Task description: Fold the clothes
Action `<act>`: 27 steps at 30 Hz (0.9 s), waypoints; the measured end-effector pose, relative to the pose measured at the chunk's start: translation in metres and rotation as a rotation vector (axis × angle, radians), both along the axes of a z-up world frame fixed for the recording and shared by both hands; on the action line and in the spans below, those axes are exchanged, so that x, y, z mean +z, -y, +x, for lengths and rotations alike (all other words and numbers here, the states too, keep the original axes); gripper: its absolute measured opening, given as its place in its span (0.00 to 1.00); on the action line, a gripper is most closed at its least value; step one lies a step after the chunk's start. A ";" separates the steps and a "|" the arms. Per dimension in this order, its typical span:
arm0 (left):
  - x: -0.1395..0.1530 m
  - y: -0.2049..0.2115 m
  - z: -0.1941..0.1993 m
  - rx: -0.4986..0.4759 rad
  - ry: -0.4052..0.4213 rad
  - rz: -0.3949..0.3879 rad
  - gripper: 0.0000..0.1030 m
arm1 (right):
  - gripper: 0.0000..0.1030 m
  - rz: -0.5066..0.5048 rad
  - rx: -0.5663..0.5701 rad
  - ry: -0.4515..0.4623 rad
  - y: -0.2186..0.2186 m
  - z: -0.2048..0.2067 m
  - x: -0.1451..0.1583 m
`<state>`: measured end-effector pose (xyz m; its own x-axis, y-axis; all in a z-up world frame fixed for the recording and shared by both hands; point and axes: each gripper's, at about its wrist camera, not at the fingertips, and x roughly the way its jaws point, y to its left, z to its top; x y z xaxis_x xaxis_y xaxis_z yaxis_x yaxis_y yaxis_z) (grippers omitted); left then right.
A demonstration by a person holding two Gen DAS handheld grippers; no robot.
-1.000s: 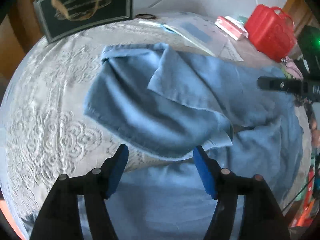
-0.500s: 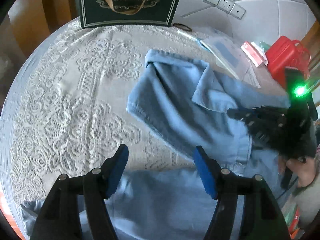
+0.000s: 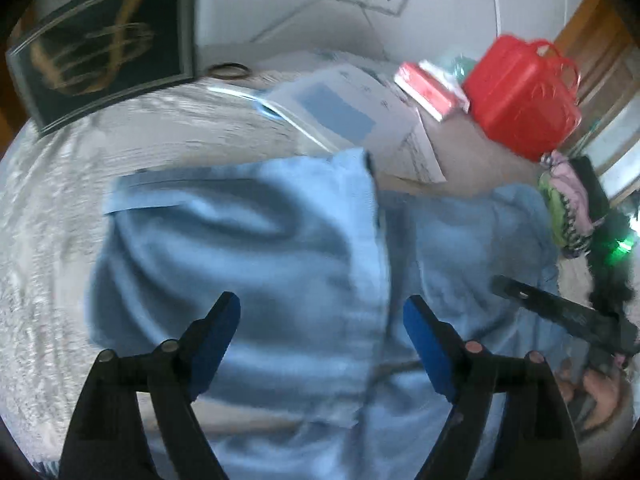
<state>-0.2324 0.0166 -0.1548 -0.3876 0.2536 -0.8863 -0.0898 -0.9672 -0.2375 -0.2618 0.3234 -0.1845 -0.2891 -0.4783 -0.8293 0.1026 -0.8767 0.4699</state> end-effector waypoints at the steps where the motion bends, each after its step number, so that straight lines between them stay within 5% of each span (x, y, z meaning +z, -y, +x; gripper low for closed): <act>1: -0.004 -0.013 -0.005 -0.010 0.007 -0.008 0.81 | 0.35 0.028 -0.005 -0.010 -0.011 0.003 0.003; 5: -0.035 -0.051 -0.015 -0.013 0.060 -0.119 0.81 | 0.39 0.111 -0.030 -0.034 -0.052 0.014 0.009; 7: -0.053 -0.059 -0.018 -0.014 0.106 -0.165 0.72 | 0.40 0.131 -0.050 -0.034 -0.066 0.017 0.009; 8: -0.055 -0.061 -0.016 -0.024 0.107 -0.187 0.58 | 0.40 0.143 -0.063 -0.031 -0.073 0.018 0.007; 9: -0.051 -0.065 -0.015 -0.053 0.097 -0.214 0.19 | 0.40 0.156 -0.077 -0.028 -0.080 0.018 0.004; 10: -0.045 -0.065 -0.014 -0.073 0.088 -0.229 0.06 | 0.40 0.161 -0.092 -0.020 -0.086 0.017 0.000; 12: -0.026 -0.042 -0.016 -0.042 0.073 -0.180 0.05 | 0.40 0.158 -0.124 0.000 -0.098 0.016 -0.007; 17: 0.018 0.060 -0.025 0.104 -0.006 -0.308 0.05 | 0.40 0.123 -0.187 0.009 -0.122 0.012 -0.006; 22: 0.019 0.212 -0.035 0.349 0.079 -0.472 0.05 | 0.40 0.110 -0.223 -0.008 -0.150 -0.012 0.012; 24: 0.011 0.255 -0.035 0.416 0.117 -0.488 0.05 | 0.46 0.108 -0.242 -0.012 -0.159 -0.030 0.017; 27: 0.002 0.295 -0.027 0.494 0.151 -0.537 0.05 | 0.69 0.144 -0.295 -0.018 -0.170 -0.059 0.022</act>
<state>-0.2591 -0.2783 -0.1533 -0.2082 -0.4014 -0.8919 0.3815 -0.8730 0.3038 -0.3213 0.4930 -0.1626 -0.4125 -0.2501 -0.8760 -0.1586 -0.9272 0.3394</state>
